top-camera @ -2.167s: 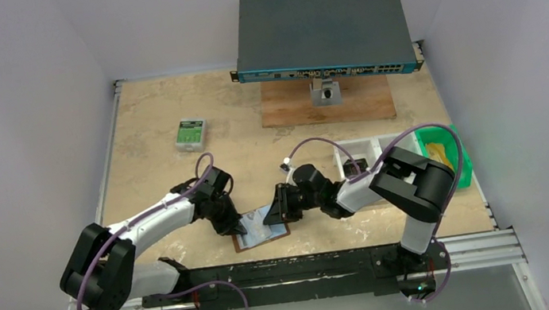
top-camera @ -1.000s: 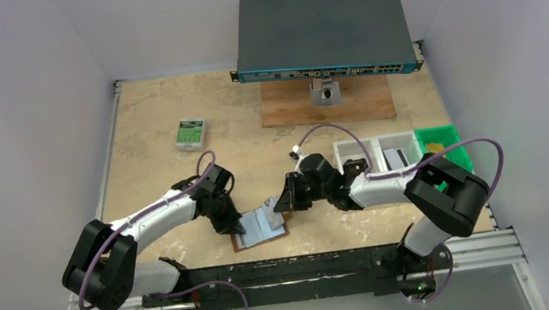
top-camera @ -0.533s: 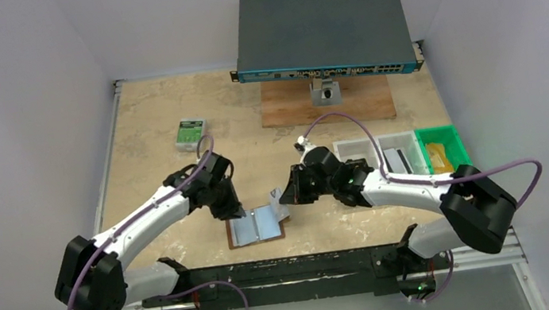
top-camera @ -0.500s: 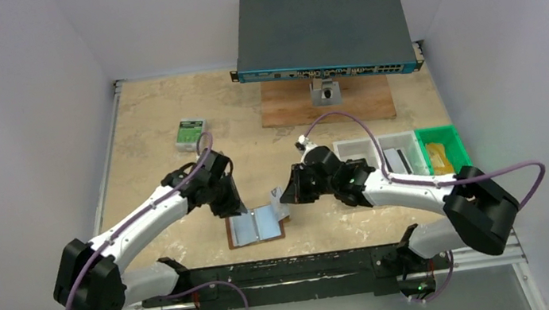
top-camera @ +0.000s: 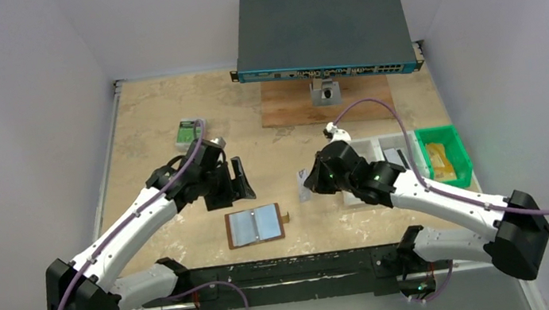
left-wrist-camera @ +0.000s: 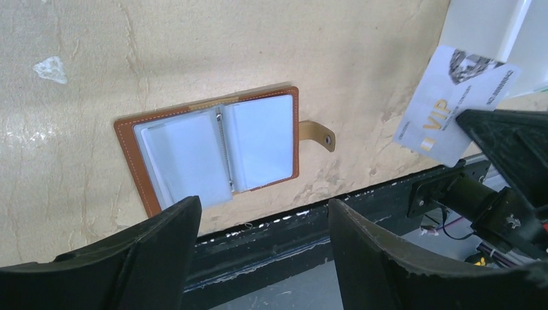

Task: Take the credit cards out of the card holder
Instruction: Place the credit card in the storage box.

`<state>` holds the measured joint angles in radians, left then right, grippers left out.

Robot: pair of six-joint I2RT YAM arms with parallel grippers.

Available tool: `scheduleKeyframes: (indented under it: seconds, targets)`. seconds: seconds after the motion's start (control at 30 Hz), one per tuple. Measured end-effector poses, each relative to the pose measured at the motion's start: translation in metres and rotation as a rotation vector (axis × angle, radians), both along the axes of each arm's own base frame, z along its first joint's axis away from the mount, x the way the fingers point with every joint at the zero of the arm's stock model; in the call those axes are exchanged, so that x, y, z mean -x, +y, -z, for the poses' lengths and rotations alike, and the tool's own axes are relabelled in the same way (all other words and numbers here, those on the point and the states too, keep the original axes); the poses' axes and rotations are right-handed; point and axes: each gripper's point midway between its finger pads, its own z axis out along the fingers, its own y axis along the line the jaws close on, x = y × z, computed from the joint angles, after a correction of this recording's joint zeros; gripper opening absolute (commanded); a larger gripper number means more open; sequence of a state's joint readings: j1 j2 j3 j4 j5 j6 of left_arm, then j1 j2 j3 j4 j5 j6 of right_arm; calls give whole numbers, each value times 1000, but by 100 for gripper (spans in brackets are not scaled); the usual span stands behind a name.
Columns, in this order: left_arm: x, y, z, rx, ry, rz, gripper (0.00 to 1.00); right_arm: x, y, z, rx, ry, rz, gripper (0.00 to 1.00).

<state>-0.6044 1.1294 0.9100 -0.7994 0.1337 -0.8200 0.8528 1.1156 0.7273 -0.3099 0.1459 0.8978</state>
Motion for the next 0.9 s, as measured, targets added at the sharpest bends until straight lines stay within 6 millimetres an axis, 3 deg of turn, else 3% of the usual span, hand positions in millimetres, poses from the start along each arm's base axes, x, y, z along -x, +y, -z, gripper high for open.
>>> scheduleKeyframes:
  seconds: [0.17, 0.4, 0.67, 0.8, 0.9]
  targets:
    - [1, -3, -6, 12, -16, 45, 72, -14, -43, -7, 95, -1, 164, 0]
    - [4, -5, -7, 21, -16, 89, 72, -45, -135, -17, 259, 20, 461, 0]
    - [7, -7, -8, 30, -15, 115, 73, -61, -228, -34, 493, 40, 717, 0]
    - [8, -7, -8, 29, -15, 127, 72, -62, -259, -24, 658, 115, 790, 0]
    - [9, -7, -7, 26, -13, 133, 72, -62, -271, -14, 733, 162, 806, 0]
